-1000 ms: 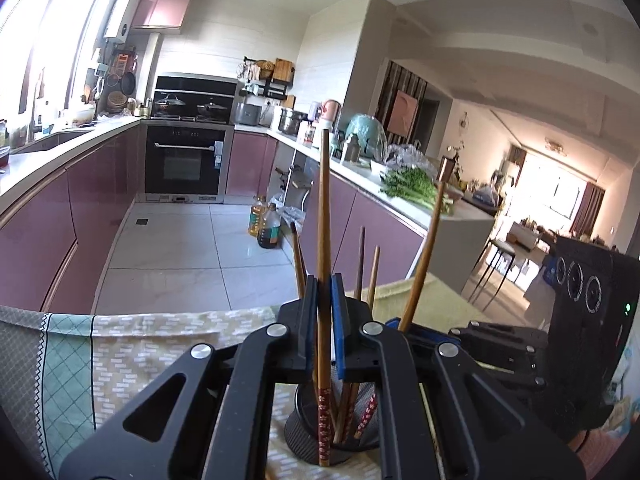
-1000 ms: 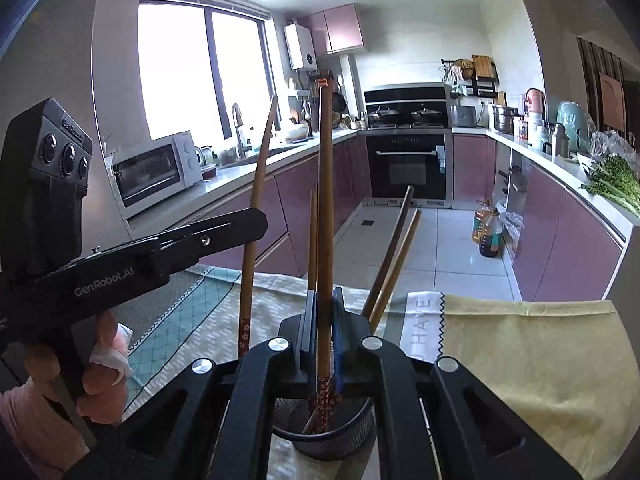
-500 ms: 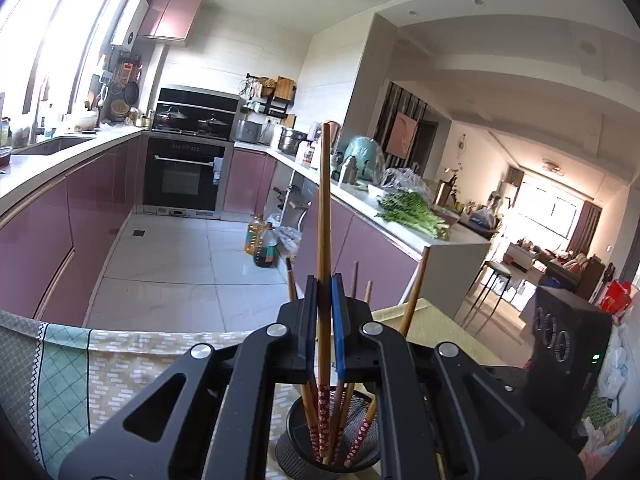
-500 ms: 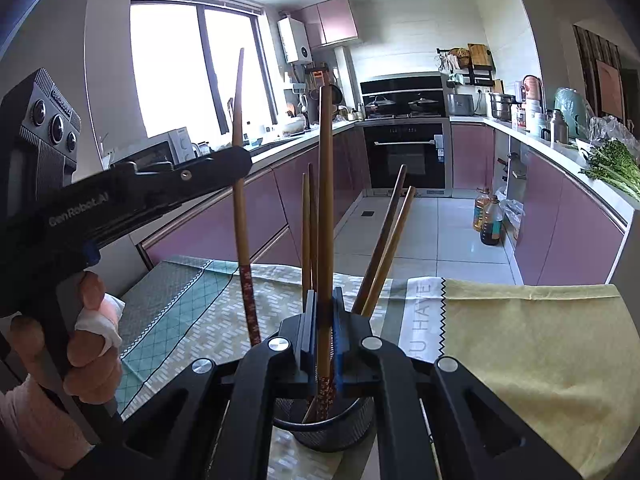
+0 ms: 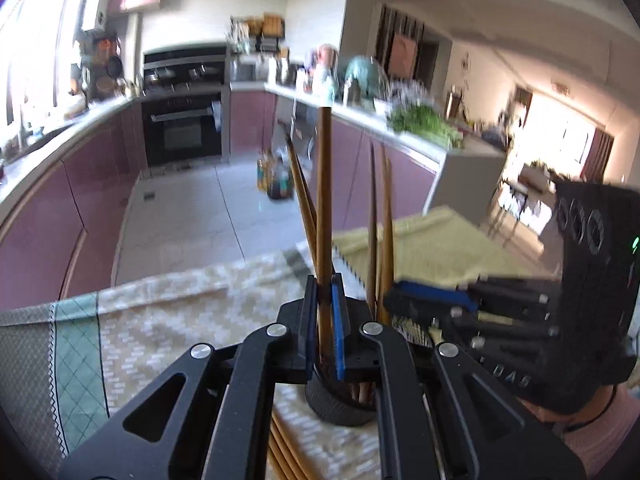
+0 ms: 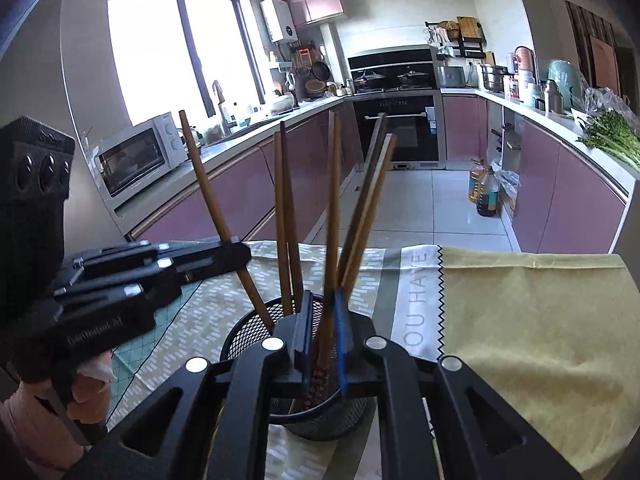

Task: Organize utensils
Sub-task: 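Lower the chopstick into the mesh cup and open the left tool while the right tool releases its own, then move both open tools back down over the loose chopsticks on the cloth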

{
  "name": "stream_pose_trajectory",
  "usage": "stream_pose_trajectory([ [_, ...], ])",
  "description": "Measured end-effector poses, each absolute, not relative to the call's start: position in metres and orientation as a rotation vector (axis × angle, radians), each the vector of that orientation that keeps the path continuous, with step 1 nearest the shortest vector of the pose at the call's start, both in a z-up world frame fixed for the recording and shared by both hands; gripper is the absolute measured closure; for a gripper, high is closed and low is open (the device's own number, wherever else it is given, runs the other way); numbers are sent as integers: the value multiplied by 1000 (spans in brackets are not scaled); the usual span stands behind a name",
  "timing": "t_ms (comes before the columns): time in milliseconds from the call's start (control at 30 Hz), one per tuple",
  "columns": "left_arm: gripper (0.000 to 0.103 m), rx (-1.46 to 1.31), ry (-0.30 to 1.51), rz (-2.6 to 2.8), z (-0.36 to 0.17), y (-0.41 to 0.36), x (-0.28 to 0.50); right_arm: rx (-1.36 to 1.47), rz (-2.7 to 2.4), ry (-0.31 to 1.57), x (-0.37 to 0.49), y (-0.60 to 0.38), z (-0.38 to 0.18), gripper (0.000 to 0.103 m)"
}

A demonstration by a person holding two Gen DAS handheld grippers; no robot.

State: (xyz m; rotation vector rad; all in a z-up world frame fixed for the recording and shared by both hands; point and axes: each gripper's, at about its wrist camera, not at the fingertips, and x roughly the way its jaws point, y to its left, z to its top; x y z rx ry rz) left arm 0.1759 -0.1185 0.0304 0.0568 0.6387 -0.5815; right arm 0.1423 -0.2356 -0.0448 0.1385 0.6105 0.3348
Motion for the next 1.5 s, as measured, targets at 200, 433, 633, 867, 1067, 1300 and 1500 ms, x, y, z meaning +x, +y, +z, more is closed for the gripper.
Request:
stream_pose_trajectory([
  [200, 93, 46, 669, -592, 20, -120, 180, 147, 316, 613, 151, -239, -46, 82],
  [433, 90, 37, 655, -586, 23, -110, 179, 115, 344, 616, 163, -229, -49, 82],
  [633, 85, 19, 645, -563, 25, -92, 169, 127, 326, 606, 155, -234, -50, 82],
  [867, 78, 41, 659, -520, 10, -60, 147, 122, 296, 567, 129, -241, -41, 73],
  [1067, 72, 69, 711, -472, -17, -33, 123, 71, 412, 510, 82, -228, -26, 69],
  [1300, 68, 66, 787, -453, -55, -19, 98, 62, 545, 638, 60, -195, -63, 62],
  [1500, 62, 60, 824, -444, -73, -19, 85, 90, 555, 776, 62, -166, -108, 62],
])
